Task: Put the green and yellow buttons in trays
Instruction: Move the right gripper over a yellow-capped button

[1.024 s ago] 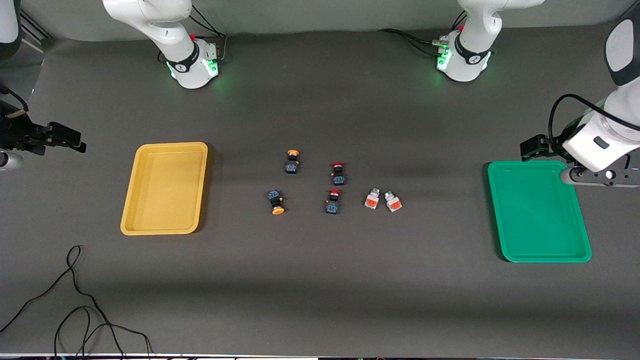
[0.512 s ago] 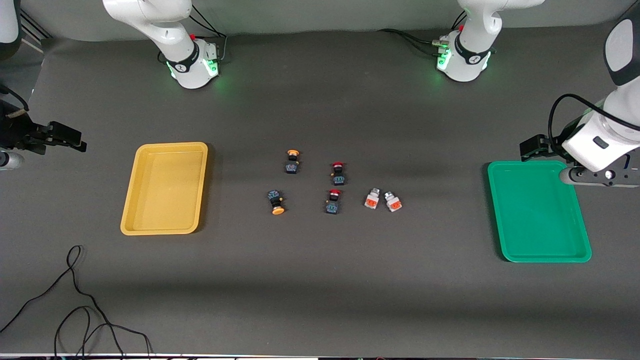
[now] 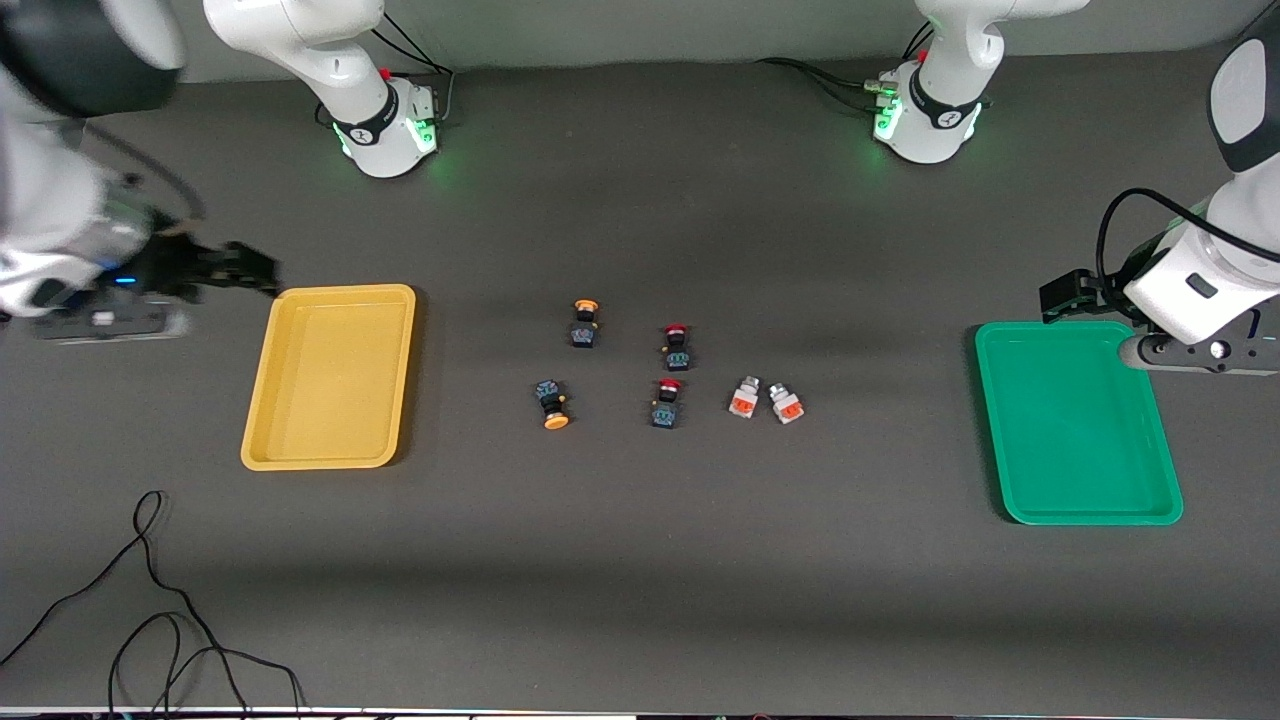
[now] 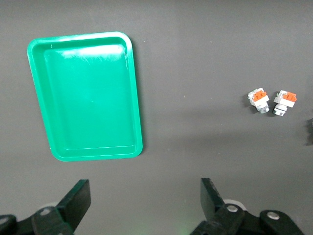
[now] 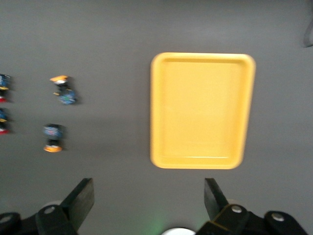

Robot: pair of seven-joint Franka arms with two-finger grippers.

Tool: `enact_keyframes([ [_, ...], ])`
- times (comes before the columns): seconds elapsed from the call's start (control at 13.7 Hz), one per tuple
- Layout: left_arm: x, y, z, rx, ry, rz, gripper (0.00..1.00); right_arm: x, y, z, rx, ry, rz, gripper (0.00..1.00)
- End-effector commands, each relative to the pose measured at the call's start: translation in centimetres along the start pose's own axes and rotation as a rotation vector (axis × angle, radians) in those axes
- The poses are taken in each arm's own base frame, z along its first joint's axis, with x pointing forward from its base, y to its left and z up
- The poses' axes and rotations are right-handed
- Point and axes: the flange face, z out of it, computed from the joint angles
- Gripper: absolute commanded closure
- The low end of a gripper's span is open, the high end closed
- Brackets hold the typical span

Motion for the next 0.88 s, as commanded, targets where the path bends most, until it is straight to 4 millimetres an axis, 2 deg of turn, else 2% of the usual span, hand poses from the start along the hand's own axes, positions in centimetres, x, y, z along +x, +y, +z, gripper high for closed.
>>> enact_keyframes([
  [0.0, 0.1, 0.3, -0.4, 0.014, -0.013, 0.009, 0.00, -1.7, -6.5, 2.1, 0.030, 0.031, 0.088, 0.00],
  [0.15, 0.1, 0.3, -0.3, 0.014, -0.015, 0.009, 0.00, -3.2, -12.4, 3.7, 0.037, 0.055, 0.148, 0.00],
  [0.22, 0.1, 0.3, -0.3, 0.014, -0.015, 0.009, 0.00, -4.6, -16.2, 4.7, 0.035, 0.057, 0.166, 0.00],
  [0.29, 0.1, 0.3, -0.2, 0.014, -0.016, 0.009, 0.00, -5.7, -19.0, 5.4, 0.033, 0.059, 0.180, 0.00],
  [0.44, -0.1, 0.6, -0.2, 0.015, -0.033, 0.013, 0.00, -7.6, -23.0, 6.6, 0.031, 0.062, 0.174, 0.00],
  [0.66, -0.2, 0.6, -0.1, 0.015, -0.036, 0.002, 0.00, -9.6, -26.9, 9.5, 0.010, 0.070, 0.114, 0.00],
  [0.8, -0.1, 0.6, -0.2, 0.015, -0.034, -0.001, 0.00, -9.4, -26.7, 13.3, 0.010, 0.104, 0.105, 0.00],
])
